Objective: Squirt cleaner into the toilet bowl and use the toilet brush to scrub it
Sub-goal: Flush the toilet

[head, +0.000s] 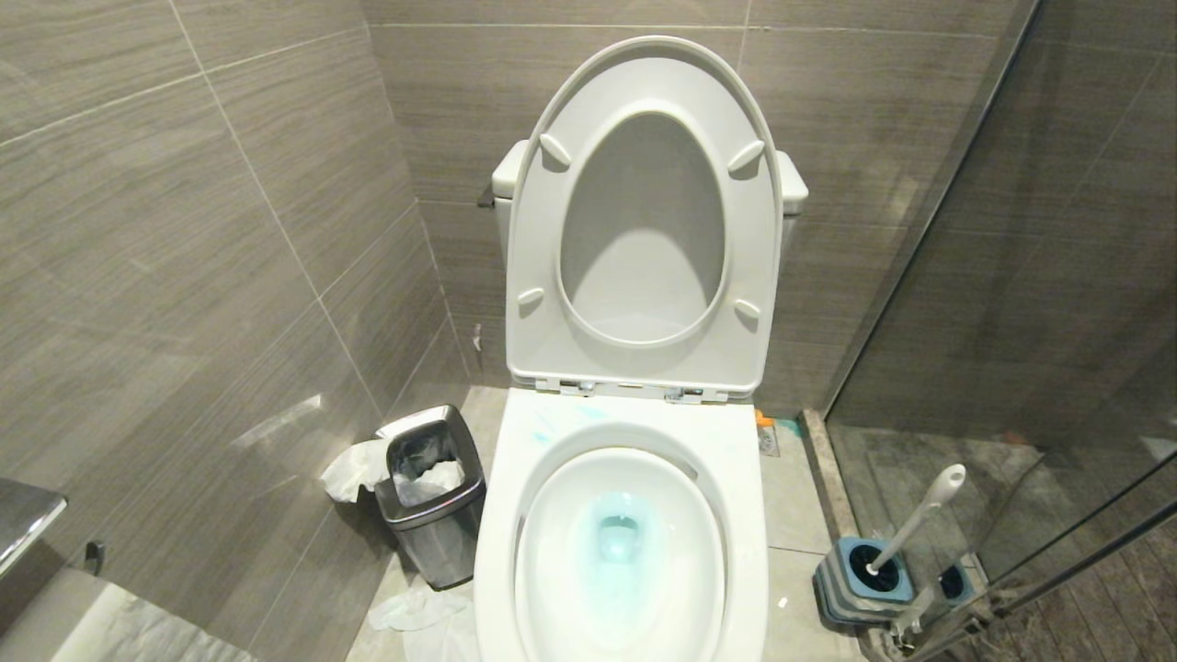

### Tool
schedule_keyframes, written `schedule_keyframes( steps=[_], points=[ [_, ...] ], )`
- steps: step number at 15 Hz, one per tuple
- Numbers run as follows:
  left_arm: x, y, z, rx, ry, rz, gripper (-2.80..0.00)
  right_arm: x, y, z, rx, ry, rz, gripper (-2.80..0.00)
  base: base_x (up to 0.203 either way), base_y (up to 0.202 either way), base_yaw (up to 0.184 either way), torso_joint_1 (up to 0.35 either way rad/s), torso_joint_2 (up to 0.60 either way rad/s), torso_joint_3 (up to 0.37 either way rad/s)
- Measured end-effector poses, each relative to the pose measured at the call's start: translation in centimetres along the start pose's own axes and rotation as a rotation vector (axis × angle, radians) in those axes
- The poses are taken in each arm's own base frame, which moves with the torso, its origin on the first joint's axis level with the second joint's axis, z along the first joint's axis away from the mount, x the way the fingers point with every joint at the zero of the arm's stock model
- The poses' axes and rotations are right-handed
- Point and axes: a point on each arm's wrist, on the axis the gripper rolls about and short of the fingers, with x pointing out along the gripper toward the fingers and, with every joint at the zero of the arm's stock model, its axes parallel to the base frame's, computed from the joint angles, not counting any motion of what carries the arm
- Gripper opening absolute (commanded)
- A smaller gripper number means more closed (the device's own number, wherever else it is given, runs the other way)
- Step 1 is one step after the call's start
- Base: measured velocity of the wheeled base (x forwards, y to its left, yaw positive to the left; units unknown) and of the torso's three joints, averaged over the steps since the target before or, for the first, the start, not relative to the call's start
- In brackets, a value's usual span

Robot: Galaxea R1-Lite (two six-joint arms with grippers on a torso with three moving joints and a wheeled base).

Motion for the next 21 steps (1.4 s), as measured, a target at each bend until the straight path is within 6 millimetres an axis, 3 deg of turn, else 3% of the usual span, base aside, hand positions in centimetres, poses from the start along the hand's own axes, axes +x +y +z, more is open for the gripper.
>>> schedule_keyframes(
  steps=[5, 9, 11, 14, 21],
  points=[
    [0.0, 0.0, 0.0, -0.002, 0.0, 0.001, -2.8, -5.1, -0.3, -2.4, 0.003, -0.056, -0.005, -2.8, 0.0, 0.0, 0.0, 0.0, 0.0, 0.0],
    [0.0, 0.0, 0.0, -0.002, 0.0, 0.002, -2.8, -7.5, -0.5, -4.8, -0.027, -0.107, 0.013, -2.8, 0.0, 0.0, 0.0, 0.0, 0.0, 0.0],
    [0.0, 0.0, 0.0, -0.003, -0.001, 0.001, -2.8, -7.7, -0.6, -6.9, -0.041, -0.091, 0.016, -2.8, 0.0, 0.0, 0.0, 0.0, 0.0, 0.0],
    [0.0, 0.0, 0.0, -0.003, 0.0, 0.001, -2.8, -7.6, -0.4, -8.5, -0.046, -0.079, 0.086, -2.8, 0.0, 0.0, 0.0, 0.0, 0.0, 0.0],
    [0.0, 0.0, 0.0, -0.003, -0.001, 0.001, -2.8, -7.4, -0.4, -9.2, -0.01, -0.077, 0.095, -2.8, 0.0, 0.0, 0.0, 0.0, 0.0, 0.0]
  ],
)
